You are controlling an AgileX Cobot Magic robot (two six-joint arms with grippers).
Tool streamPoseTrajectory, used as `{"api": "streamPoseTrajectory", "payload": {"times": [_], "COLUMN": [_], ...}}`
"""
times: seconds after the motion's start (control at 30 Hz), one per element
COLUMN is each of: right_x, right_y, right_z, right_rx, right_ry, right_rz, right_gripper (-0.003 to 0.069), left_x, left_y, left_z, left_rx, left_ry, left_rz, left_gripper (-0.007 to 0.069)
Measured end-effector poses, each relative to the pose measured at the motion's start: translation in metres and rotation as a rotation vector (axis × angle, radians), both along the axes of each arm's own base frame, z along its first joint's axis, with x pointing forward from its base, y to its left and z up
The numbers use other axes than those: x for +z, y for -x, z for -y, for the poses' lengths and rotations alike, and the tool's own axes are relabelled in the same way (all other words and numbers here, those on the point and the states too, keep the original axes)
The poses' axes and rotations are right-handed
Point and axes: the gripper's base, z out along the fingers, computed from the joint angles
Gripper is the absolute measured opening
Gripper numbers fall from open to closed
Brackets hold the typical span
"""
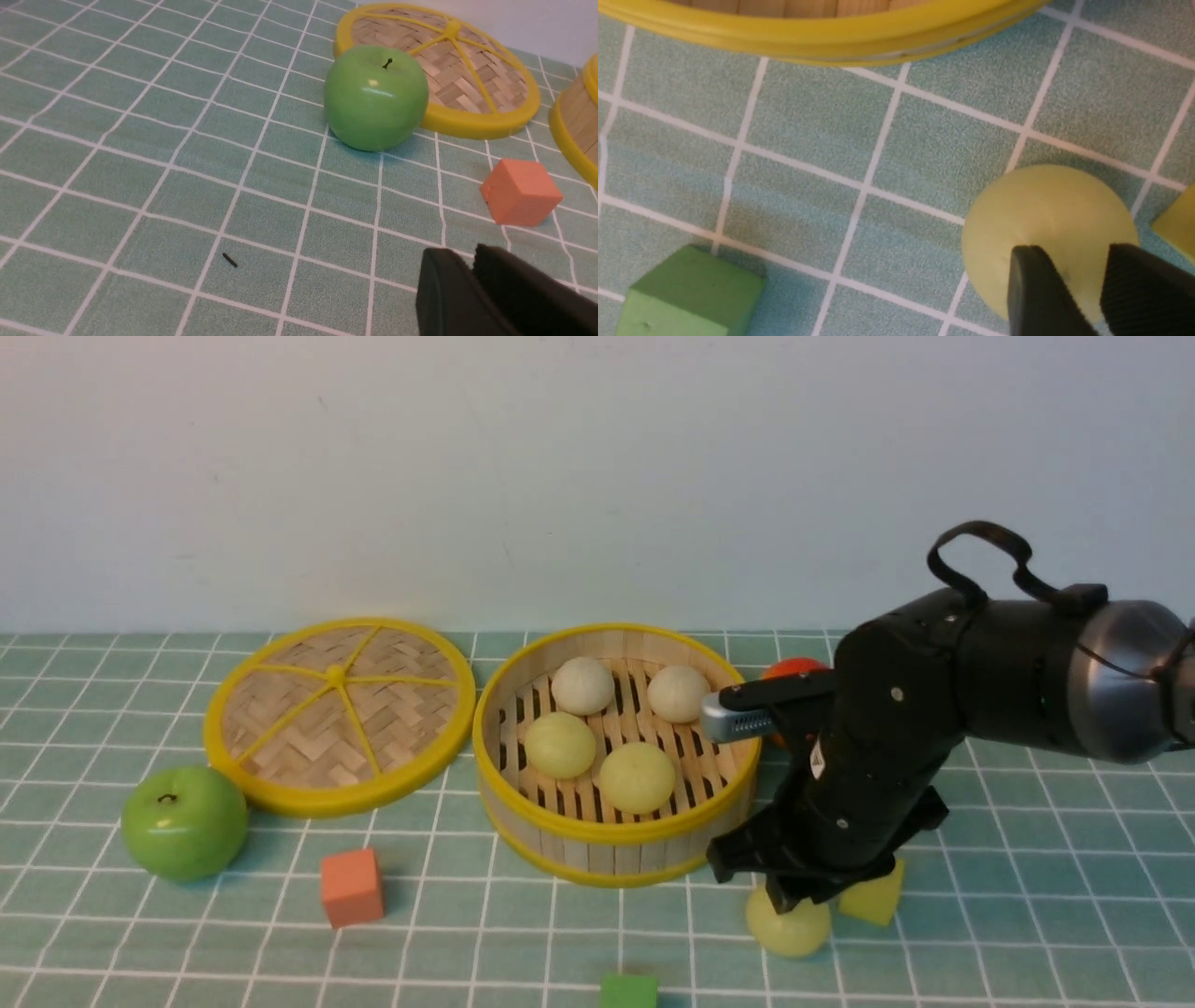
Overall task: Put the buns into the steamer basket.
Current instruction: Use the right arm to grab a steamed stuffed bun, then use the right arm to put the steamed stuffed bun into the steamer
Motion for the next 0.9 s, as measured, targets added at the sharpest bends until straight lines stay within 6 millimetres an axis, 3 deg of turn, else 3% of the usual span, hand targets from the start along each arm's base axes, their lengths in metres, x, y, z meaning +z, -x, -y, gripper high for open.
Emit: {"api": "streamPoseTrajectory", "payload": {"times": [0.2,0.47,0.57,0.7,0.9], "right_x": [-0.012,-0.013,-0.012,0.001,0.055], "right_y": [-0.003,-0.002,-0.001,-0.002,-0.012], "right_z": [-0.001,0.0,0.0,-0.002,-0.008], "right_rx": [0.003,0.004,0.001,0.009,0.042], "right_ry": [0.014,0.026,0.027,0.019,-0.031], "right_rz": [-0.011,-0.032,-0.045,-0.04,0.055], "right_gripper": [0.023,0.0008,0.0003,0.0003,0.0003], "left_x": [0.0,0.0,0.0,0.0,0.0], "left_y": [0.0,0.0,0.0,0.0,0.0], "left_z": [0.0,0.0,0.0,0.0,0.0], "left_rx": [0.0,0.0,0.0,0.0,0.0], "left_ry": [0.0,0.0,0.0,0.0,0.0], "left_rz": [0.0,0.0,0.0,0.0,0.0], "left_gripper": [0.0109,0.0113,0.0113,0.0113,0.0113]}}
